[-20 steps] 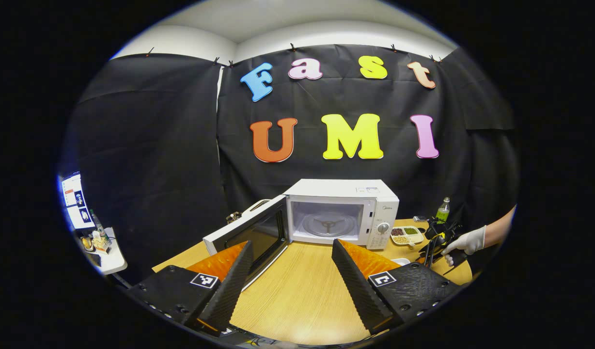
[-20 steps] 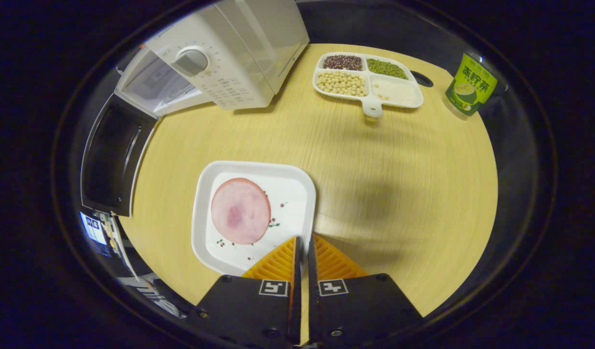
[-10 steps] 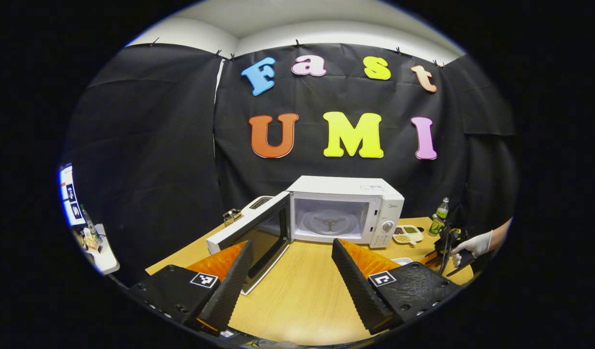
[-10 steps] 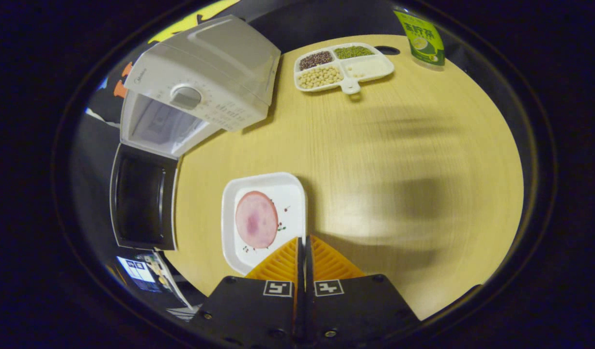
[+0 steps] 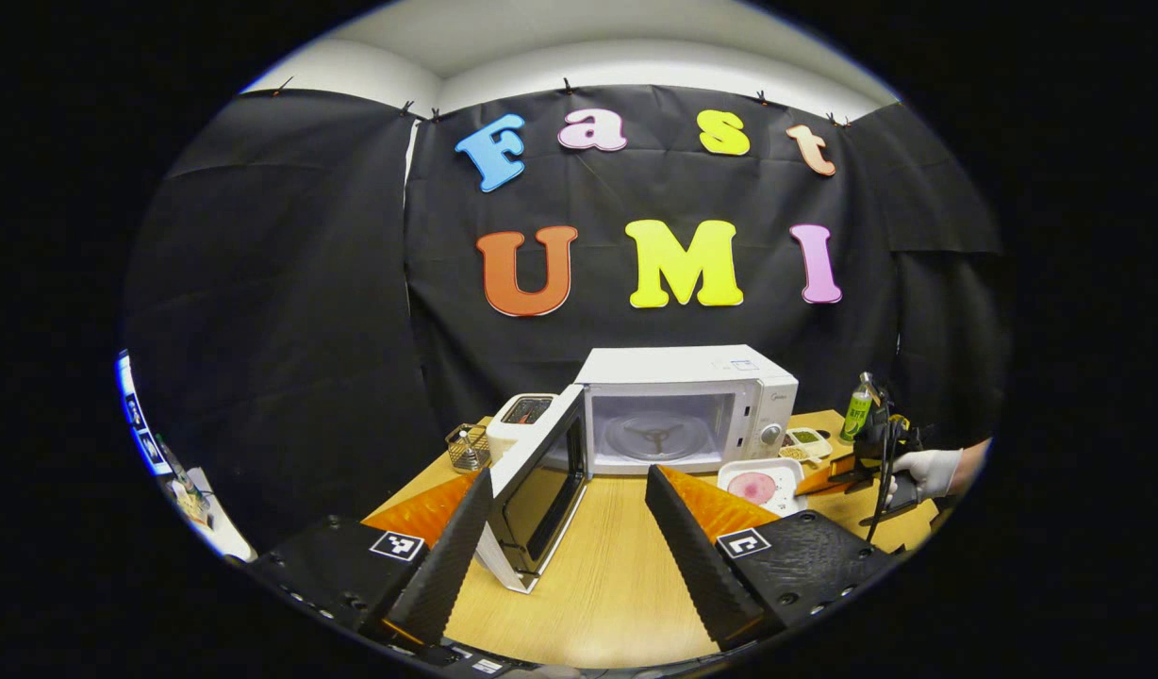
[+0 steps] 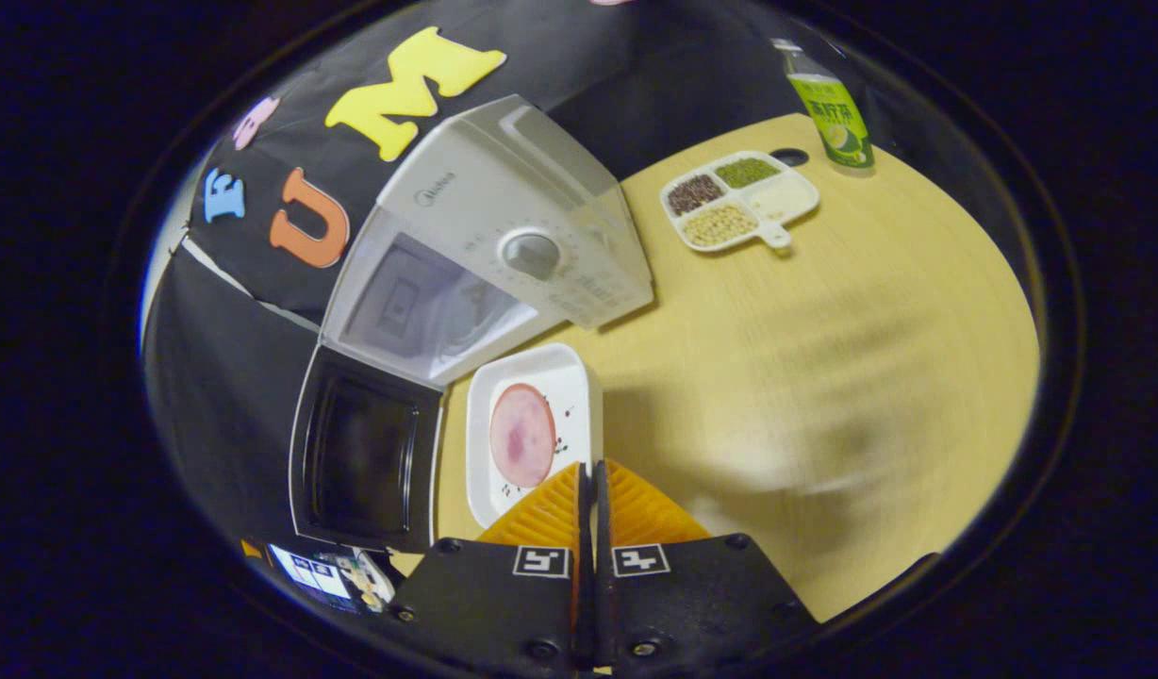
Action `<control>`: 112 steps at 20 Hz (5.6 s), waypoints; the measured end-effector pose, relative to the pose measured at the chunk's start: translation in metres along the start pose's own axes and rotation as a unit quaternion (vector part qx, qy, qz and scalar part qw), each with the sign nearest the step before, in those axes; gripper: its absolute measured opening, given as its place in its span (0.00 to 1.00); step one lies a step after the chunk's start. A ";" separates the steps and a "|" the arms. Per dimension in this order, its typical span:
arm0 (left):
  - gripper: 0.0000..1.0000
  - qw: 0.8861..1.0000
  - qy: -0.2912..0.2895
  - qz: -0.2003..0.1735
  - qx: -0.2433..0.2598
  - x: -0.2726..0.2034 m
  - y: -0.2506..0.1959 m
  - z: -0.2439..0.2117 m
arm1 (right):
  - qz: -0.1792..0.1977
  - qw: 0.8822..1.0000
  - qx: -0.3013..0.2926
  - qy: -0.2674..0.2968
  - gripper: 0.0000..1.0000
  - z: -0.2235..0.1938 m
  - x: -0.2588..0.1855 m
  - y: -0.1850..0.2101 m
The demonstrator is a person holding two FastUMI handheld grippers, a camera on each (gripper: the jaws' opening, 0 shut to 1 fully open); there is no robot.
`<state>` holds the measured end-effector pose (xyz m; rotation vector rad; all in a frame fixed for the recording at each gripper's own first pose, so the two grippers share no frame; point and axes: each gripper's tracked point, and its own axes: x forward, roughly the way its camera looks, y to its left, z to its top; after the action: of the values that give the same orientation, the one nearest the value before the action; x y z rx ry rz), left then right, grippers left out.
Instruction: Open the microwave oven with the left hand, put the food in, and close the microwave oven.
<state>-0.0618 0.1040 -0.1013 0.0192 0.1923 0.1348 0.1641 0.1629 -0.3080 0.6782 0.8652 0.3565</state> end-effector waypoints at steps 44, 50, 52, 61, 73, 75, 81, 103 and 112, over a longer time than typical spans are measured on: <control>0.96 0.999 0.030 -0.025 0.003 0.023 0.025 -0.006 | 0.035 0.938 0.187 -0.291 1.00 0.085 0.163 0.166; 0.97 0.999 0.013 -0.052 0.004 0.034 0.012 0.007 | 0.001 0.958 0.056 -0.282 0.89 0.081 0.103 0.155; 0.97 0.998 -0.005 -0.060 -0.003 0.039 0.008 0.018 | -0.018 0.965 -0.006 -0.263 1.00 0.072 0.079 0.145; 0.96 0.998 -0.040 -0.056 -0.009 0.070 0.018 0.042 | -0.100 0.949 -0.183 -0.238 1.00 0.080 -0.057 0.082; 0.00 0.997 -0.061 -0.036 0.005 0.101 0.041 0.039 | -0.181 0.915 -0.211 -0.291 0.91 0.114 -0.216 0.017; 0.00 0.998 -0.061 -0.030 0.010 0.102 0.051 0.031 | -0.186 0.916 -0.205 -0.290 0.91 0.110 -0.225 0.011; 0.00 0.999 -0.045 0.017 0.009 0.111 0.121 -0.008 | -0.191 0.924 -0.166 -0.287 0.92 0.093 -0.249 -0.005; 0.00 0.999 0.047 -0.013 0.014 0.124 0.088 -0.125 | -0.213 0.921 -0.140 -0.294 0.92 0.090 -0.284 -0.021; 0.00 0.992 0.036 -0.108 0.049 0.127 -0.017 -0.113 | -0.213 0.923 -0.141 -0.287 1.00 0.088 -0.287 -0.030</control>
<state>0.0425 0.1047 -0.2368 0.0906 0.2706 -0.0899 0.0597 -0.0503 -0.1218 0.2797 0.3666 -0.1161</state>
